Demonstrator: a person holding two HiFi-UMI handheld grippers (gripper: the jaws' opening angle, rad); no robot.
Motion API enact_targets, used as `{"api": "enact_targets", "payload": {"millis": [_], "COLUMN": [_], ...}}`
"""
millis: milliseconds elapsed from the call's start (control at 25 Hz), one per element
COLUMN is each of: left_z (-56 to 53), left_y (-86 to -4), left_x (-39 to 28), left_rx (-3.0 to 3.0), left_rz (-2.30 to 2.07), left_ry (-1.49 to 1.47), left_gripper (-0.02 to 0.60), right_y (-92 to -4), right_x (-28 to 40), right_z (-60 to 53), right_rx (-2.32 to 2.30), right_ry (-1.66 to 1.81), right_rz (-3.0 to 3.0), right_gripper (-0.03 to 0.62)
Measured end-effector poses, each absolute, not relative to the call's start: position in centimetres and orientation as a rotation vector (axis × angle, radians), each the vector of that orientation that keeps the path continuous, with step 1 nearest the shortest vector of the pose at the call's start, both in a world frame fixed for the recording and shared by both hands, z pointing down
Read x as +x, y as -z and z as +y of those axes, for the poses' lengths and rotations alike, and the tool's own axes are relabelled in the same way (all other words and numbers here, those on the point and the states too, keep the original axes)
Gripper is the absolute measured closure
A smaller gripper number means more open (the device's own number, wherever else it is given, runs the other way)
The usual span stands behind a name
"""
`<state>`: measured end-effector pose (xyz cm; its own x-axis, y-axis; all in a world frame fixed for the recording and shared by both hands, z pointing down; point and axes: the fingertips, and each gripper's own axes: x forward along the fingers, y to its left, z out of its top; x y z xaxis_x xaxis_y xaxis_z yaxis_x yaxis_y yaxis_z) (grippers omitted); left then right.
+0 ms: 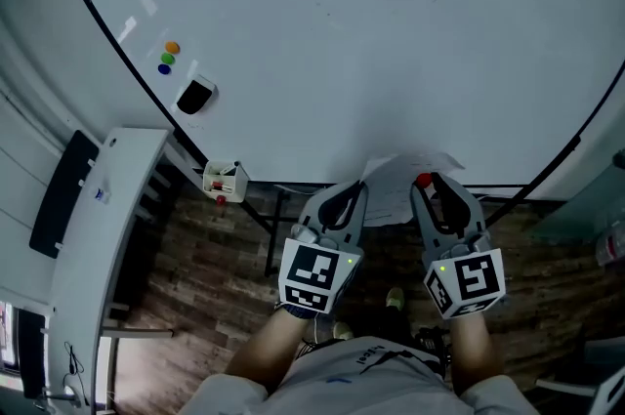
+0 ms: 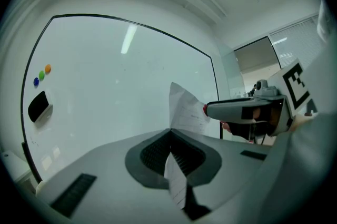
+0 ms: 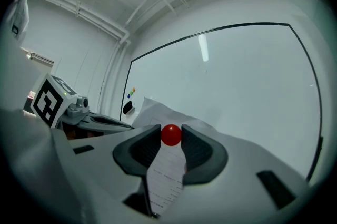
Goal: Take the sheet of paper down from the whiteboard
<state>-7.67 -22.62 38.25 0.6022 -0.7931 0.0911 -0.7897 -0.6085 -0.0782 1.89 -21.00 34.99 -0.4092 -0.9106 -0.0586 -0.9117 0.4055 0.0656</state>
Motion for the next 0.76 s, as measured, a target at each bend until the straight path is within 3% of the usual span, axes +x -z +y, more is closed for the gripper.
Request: {"api": "enact_targets", "payload": {"millis": [760], "left_z": [-21.4], "left_y": [-37.1], "left_x": [-7.5], "left_rx": [-2.773], "left_rz": [1.38], "left_ry": [0.15], "left_gripper": [0.569], "right_y": [-34.3], "right_x": [2.2], "right_z": [-19.5], "right_rx": [-1.703], "right_ry": [-0.163], "right_rz": [2.631], "right_gripper": [0.465]}}
